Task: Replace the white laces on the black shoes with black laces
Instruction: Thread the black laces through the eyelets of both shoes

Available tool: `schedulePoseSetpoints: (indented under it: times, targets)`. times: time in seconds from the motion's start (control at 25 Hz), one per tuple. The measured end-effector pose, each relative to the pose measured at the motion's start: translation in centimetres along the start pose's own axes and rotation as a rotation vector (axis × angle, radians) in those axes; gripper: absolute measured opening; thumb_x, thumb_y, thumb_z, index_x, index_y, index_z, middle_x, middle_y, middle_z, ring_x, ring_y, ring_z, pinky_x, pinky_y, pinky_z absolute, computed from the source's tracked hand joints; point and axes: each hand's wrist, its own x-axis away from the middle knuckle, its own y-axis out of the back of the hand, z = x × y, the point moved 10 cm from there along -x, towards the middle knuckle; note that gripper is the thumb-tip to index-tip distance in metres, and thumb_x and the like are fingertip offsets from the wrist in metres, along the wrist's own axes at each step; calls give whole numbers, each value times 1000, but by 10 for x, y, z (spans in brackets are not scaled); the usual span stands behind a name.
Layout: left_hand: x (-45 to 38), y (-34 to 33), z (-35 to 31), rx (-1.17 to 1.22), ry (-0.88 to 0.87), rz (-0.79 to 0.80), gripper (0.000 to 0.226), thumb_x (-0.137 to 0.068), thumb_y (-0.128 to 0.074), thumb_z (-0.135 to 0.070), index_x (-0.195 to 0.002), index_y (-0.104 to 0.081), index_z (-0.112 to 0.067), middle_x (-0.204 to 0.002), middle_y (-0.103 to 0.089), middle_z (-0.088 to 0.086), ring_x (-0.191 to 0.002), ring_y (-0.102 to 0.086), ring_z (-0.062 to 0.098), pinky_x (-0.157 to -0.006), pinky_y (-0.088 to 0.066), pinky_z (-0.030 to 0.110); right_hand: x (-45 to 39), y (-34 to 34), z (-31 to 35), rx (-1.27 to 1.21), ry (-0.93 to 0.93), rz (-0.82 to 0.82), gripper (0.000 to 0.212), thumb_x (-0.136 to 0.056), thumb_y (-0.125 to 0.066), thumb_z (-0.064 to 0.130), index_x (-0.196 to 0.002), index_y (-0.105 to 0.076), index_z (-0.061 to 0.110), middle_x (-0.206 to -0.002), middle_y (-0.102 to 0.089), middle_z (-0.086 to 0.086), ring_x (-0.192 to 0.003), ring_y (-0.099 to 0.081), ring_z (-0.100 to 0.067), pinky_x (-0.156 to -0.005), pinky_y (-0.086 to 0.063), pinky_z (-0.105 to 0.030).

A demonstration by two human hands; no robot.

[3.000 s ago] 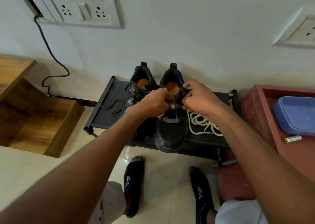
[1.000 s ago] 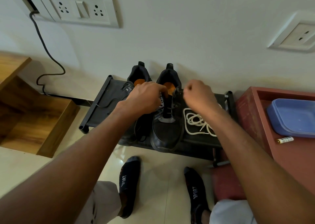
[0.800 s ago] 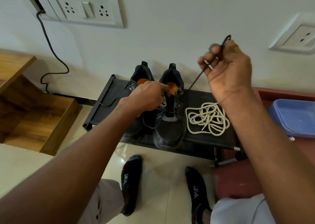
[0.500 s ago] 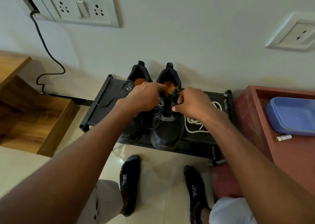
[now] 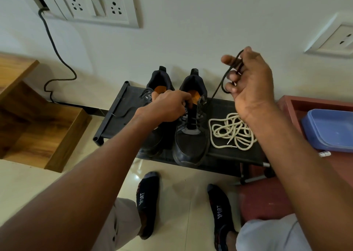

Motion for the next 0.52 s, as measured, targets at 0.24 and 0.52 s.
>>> schedulePoseSetpoints:
  times: [0.24,0.52]
  targets:
    - [-2,0,-3,4,7,-3,49,-91,-48,-2,-115,-68,-40,-85,-65,-9,-99,-55,24,-101,-24,50,15,-3,-82,1494,-169,358,45,-88,-79,45,-116,-57,18,-100,-65,2,-88,-63,-18,-78,-55,-39]
    - [-2,-2,-4,108,-87,62,30,-103,-56,-11,-122,-70,-31,-84,-64,-9,-77,-61,15,-68,-49,30,13,-3,-89,1534,-162,382,23,-90,-77,39,-88,-69,17,-78,-67,0,-77,-67,-21,-65,-47,-32]
